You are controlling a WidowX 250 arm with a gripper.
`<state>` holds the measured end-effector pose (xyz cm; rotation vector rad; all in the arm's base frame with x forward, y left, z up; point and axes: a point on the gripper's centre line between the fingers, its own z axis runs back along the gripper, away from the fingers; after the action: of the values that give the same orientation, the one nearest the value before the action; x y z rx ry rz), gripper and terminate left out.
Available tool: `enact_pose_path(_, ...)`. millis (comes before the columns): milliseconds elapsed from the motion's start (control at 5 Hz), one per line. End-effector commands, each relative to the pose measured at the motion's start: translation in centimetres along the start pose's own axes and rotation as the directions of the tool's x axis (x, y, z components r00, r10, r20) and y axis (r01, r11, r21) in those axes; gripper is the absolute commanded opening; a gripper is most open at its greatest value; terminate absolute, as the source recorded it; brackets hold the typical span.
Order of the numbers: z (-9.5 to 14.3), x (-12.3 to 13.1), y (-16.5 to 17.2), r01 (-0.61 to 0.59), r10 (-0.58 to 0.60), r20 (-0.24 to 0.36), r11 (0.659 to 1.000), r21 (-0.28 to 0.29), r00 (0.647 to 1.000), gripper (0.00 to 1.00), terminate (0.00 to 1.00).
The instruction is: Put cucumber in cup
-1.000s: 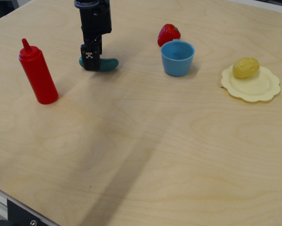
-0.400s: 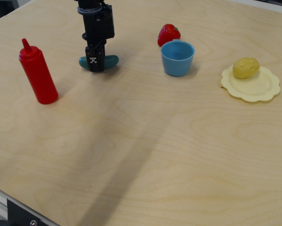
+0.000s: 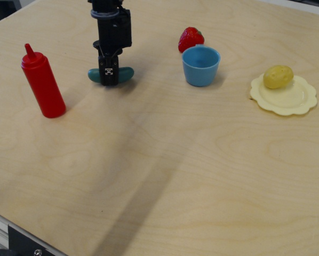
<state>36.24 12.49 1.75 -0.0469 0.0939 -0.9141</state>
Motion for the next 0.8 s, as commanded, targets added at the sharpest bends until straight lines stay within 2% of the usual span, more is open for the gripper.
enact_pose_path(0, 9.3, 5.3, -0.2, -0.013, 0.000, 0.087, 0.990, 0.143, 0.996, 0.00, 0.00)
enact_pose_path(200, 11.0, 7.2, -0.8, -0.021, 0.003, 0.117, 0.987, 0.158, 0.993, 0.00, 0.00)
enact_pose_path(400, 11.9, 9.4, -1.3, -0.023, -0.011, 0.198, 0.986, 0.166, 0.980, 0.00, 0.00)
enact_pose_path(600, 10.9, 11.5, -1.1, -0.033, -0.008, 0.269, 0.988, 0.148, 0.963, 0.00, 0.00)
